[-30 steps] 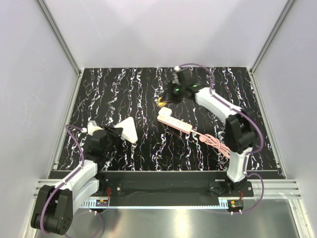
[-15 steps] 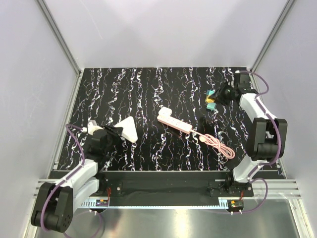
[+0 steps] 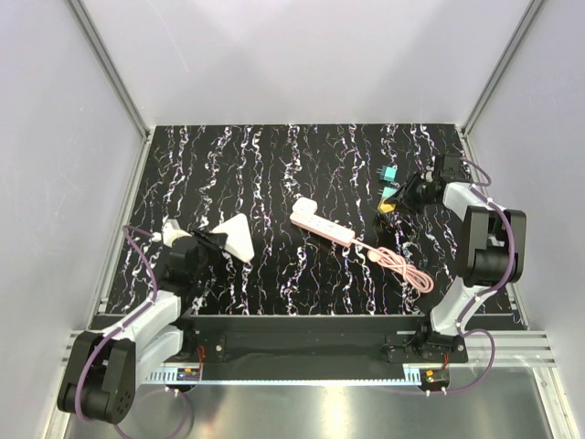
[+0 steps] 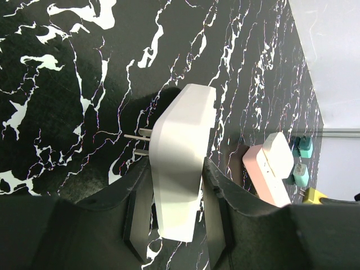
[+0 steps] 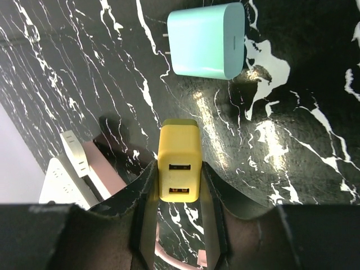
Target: Pull the plug off the socket
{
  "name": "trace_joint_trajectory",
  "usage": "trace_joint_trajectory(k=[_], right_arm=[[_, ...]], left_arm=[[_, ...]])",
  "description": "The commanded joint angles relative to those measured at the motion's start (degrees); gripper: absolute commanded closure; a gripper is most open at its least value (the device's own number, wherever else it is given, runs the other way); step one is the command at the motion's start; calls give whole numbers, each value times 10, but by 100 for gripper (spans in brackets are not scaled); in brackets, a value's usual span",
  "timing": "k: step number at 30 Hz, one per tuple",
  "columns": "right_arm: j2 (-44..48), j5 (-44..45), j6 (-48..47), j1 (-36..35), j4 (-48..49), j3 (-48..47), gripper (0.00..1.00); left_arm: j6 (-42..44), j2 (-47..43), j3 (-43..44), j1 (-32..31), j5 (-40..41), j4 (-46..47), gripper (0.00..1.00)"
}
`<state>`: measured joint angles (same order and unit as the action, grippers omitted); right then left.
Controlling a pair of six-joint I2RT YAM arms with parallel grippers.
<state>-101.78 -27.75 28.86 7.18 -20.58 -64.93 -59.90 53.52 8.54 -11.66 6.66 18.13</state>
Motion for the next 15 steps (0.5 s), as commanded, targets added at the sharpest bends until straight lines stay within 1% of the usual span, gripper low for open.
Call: trace_joint_trajectory(k=[1,3,6,9,15], right_arm=[[-12,-32,-12,-1,35,-1,100],[-19,-31,-14,-1,34,0,100],[-28,-29,-18,-1,35,9,97],[-37,-28,-21,-1,34,16,92],[-35,15,-37,-1,18,15,80]], left_arm=[[44,22,-5,4,26,-73,100],[44,21,-6,4,25,-72,100],[44,22,-5,4,25,-74,100],[45,24,-3,3,23,-77,100],[48,27,0,4,22,-77,100]])
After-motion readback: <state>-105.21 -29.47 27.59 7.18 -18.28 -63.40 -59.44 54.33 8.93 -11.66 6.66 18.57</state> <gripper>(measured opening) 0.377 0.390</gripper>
